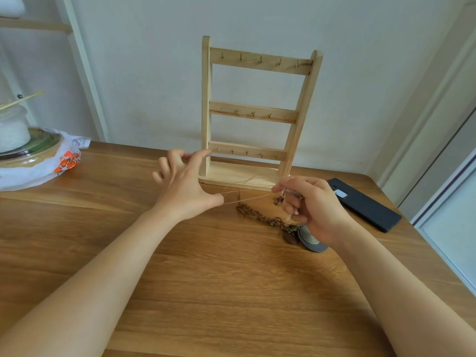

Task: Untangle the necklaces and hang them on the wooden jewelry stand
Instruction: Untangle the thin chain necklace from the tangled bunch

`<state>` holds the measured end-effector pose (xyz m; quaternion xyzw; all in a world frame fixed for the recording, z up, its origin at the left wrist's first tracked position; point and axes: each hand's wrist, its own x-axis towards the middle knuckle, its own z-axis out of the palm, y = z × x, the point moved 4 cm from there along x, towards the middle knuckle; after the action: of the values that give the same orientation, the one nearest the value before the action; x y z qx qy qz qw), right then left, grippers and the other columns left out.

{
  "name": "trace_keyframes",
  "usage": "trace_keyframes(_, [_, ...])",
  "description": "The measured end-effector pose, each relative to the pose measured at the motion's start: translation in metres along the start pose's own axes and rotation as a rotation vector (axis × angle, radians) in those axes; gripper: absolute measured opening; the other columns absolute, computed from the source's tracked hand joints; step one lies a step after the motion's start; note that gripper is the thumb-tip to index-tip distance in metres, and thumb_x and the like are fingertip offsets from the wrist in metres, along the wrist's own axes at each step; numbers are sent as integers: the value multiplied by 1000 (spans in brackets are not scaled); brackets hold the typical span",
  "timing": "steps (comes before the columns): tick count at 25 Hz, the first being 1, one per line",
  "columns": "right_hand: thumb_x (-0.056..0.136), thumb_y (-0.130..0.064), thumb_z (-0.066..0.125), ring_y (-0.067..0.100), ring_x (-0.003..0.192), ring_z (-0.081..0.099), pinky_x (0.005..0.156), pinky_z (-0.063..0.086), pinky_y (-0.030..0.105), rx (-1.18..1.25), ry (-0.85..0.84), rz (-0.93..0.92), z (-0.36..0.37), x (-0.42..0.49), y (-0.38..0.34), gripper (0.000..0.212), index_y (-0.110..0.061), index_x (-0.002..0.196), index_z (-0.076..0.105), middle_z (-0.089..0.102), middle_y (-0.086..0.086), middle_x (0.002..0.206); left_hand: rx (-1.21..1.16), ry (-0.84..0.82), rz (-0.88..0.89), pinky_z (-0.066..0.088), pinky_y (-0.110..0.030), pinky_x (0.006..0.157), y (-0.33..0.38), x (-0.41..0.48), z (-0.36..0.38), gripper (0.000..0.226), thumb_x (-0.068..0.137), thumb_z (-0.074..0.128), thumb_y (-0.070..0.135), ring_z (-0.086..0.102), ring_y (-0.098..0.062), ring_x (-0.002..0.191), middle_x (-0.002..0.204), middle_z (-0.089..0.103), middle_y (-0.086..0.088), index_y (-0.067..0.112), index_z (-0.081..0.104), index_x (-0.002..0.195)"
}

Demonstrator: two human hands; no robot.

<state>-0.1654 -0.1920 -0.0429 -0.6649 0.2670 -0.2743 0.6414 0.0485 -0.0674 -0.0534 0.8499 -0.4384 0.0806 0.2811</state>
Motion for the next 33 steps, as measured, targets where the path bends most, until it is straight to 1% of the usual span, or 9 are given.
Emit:
trace_keyframes(5, [91,6,56,26,62,57,48,46,29,-89,-40,-7,0,2,4,16,1,94,71,62,17,68,-250,101,-177,19,-35,97,-8,4,-9,60,74,69,18,27,-24,127,126,31,3,42,53,126])
trace_keyframes(9, [89,-7,73,20,60,68,65,61,34,-433,13,-112,-3,3,4,8,-10,95,74,74,10,79,-477,179,-313,24,-40,110,-12,2,-20,53,68,64,7,34,-24,124,122,40,7,43,61,107])
trace_keyframes(12, [88,-11,75,14,59,70,62,61,31,-506,41,-181,-3,1,3,6,-13,94,74,73,6,78,-693,103,-239,30,-52,111,-1,-2,-24,51,56,57,18,37,-22,123,114,46,13,48,64,97])
trace_keyframes(15, [89,-11,74,7,56,65,55,54,20,-507,44,-214,0,0,2,4,-13,93,74,72,8,78,-801,42,-71,32,-47,108,16,-8,-23,42,60,55,28,41,-17,119,112,52,15,45,67,96])
trace_keyframes(18, [91,-13,72,7,64,66,55,58,25,-523,14,-244,3,1,3,7,-13,97,75,71,5,79,-698,40,177,38,-28,92,39,-16,-21,16,79,68,25,49,-7,104,98,61,19,35,70,91])
trace_keyframes(23, [92,-16,71,18,71,70,58,61,30,-522,-33,-281,7,1,3,11,-13,102,75,71,7,83,-443,52,510,39,-11,77,60,-34,-7,12,82,79,14,55,-3,90,83,66,20,25,74,84])
trace_keyframes(25, [93,-17,71,19,73,71,58,61,31,-508,-57,-285,9,-1,3,11,-13,102,75,70,8,83,-405,82,512,37,-7,75,60,-35,-6,12,80,79,13,55,1,87,80,65,21,24,75,82])
trace_keyframes(28, [93,-16,70,13,72,70,58,61,31,-456,-83,-264,10,-2,4,10,-12,101,74,71,12,84,-372,96,468,43,-15,73,56,-33,-6,12,80,78,13,57,-1,84,77,65,20,25,74,81])
trace_keyframes(33, [95,-15,68,7,70,66,57,59,30,-381,-96,-253,12,-1,5,10,-9,100,73,72,15,85,-445,4,351,47,-13,64,55,-33,-5,11,82,75,15,62,-5,72,70,67,16,26,76,81])
